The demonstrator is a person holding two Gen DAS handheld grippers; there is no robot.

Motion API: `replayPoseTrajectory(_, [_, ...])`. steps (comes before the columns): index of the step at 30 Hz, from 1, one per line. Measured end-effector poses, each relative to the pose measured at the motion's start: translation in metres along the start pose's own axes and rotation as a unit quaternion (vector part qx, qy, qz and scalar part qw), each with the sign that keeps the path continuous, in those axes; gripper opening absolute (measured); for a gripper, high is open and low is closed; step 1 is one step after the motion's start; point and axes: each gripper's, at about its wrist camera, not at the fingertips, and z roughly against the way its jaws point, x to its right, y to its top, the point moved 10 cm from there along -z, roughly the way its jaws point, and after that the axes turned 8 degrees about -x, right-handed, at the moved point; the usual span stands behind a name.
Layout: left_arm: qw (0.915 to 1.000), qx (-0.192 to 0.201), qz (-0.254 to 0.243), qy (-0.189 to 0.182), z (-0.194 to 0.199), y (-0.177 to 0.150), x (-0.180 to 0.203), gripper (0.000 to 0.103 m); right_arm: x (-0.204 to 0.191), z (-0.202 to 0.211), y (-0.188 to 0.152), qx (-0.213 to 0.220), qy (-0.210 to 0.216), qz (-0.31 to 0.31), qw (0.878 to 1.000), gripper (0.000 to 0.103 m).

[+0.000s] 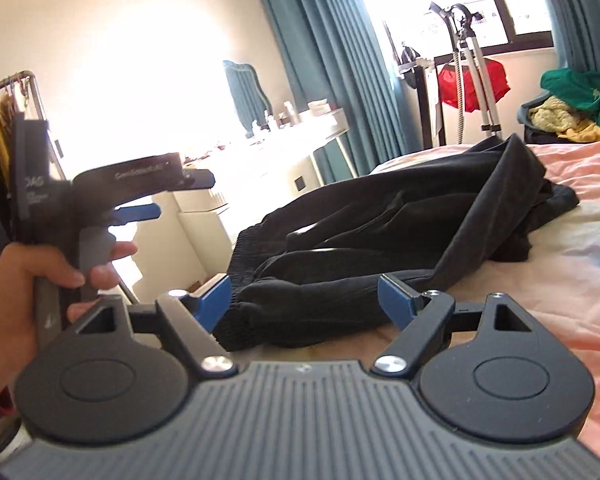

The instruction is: Fold clothes

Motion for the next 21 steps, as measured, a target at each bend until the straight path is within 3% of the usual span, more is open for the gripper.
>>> replayPoseTrajectory(3, [0.9991, 0.016, -0.032, -0.023, 0.018, -0.027, 0.052, 0.103, 0.037, 0.023, 0.008, 0.022, -0.033, 0.006, 0.999, 0.082])
replayPoseTrajectory(6, [0.9979, 0.022, -0.059, -0.016, 0.02, -0.051, 0.09, 0.103, 0.075, 0.046, 0.016, 0.044, -0.066, 0.012, 0.997, 0.082])
replayPoseTrajectory(11, [0.9968, 0.029, -0.068, -0.032, 0.01, -0.084, 0.126, 0.103, 0.139, 0.077, 0.017, 0.071, -0.127, 0.019, 0.989, 0.082])
replayPoseTrajectory(14, [0.9965, 0.013, -0.07, -0.043, -0.006, -0.11, 0.132, 0.103, 0.168, 0.079, 0.005, 0.062, -0.148, -0.014, 0.987, 0.082])
replayPoseTrajectory(17, [0.9972, -0.03, -0.058, -0.036, -0.028, -0.135, 0.119, 0.103, 0.179, 0.083, 0.004, 0.06, -0.143, -0.041, 0.987, 0.082])
replayPoseTrajectory(21, [0.9987, -0.037, -0.03, -0.021, -0.036, -0.135, 0.101, 0.103, 0.183, 0.081, 0.004, 0.063, -0.134, -0.056, 0.987, 0.082])
